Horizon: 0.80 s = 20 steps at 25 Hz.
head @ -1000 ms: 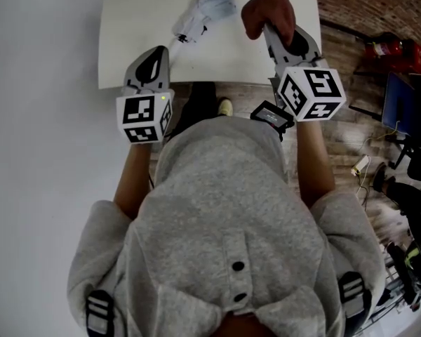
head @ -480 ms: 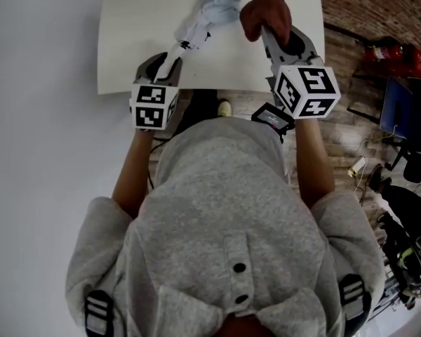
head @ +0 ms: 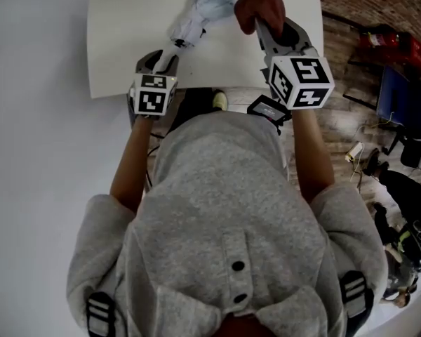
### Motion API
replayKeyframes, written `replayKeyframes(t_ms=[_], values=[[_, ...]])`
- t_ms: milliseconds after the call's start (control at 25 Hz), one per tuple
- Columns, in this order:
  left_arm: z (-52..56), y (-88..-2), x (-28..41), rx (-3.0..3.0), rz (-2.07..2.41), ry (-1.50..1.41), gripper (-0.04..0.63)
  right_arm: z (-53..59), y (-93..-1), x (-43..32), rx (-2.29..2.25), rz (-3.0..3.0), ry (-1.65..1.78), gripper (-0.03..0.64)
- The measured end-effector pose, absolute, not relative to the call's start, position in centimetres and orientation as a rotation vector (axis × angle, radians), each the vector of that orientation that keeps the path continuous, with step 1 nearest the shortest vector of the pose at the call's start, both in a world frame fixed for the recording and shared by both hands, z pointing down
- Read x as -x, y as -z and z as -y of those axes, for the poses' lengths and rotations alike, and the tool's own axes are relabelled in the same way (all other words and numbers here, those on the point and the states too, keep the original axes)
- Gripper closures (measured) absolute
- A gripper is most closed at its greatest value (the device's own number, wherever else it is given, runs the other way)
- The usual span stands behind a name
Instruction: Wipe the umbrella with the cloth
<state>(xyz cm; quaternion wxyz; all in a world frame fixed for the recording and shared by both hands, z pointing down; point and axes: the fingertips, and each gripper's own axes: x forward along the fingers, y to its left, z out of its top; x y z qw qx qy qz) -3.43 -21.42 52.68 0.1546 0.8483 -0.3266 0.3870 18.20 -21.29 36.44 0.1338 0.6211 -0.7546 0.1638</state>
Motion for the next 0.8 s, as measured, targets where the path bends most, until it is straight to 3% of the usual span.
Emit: replayKeyframes(t_ms=[800], values=[[21.7, -57.6, 3.0, -2.357, 0.839, -1.150, 0.443, 24.1, -40.3, -18.0, -1.746, 2.074, -0.452, 0.535]])
